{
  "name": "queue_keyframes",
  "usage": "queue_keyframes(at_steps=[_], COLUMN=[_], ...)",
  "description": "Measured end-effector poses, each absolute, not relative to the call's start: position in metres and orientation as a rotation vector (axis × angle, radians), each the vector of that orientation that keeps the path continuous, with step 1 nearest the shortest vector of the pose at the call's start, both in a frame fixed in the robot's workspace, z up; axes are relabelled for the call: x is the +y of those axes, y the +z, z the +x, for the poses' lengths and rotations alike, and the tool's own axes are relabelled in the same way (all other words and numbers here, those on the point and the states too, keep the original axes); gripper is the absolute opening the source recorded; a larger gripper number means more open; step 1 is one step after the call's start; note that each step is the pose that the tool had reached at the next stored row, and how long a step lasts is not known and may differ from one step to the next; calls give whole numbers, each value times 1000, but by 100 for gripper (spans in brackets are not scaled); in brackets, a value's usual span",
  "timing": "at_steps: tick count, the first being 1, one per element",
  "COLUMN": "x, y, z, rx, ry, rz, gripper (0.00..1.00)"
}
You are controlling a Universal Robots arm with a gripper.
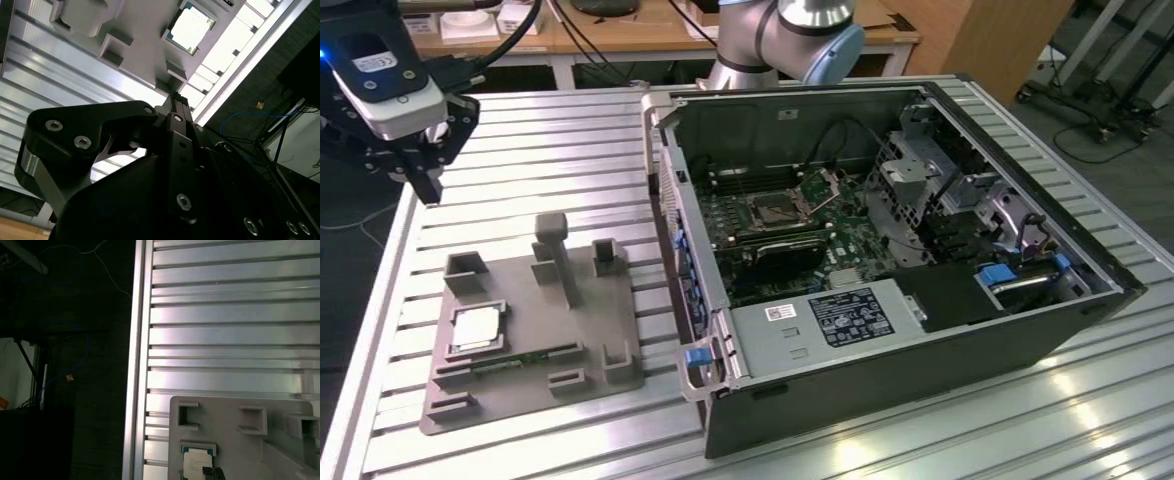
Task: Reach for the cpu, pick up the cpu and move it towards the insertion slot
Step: 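Reach for the cpu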
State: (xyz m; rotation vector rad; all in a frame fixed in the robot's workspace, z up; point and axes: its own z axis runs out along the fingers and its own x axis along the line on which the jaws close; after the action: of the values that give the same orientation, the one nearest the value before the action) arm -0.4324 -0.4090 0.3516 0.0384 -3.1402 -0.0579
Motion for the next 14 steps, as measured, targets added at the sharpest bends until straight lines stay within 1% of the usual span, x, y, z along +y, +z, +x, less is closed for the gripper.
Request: queue_keyframes(at_steps=[14], x=[-410], y=[351], z=[-433], rx=[-3140], ry=[-58], rz=[39], gripper=[11])
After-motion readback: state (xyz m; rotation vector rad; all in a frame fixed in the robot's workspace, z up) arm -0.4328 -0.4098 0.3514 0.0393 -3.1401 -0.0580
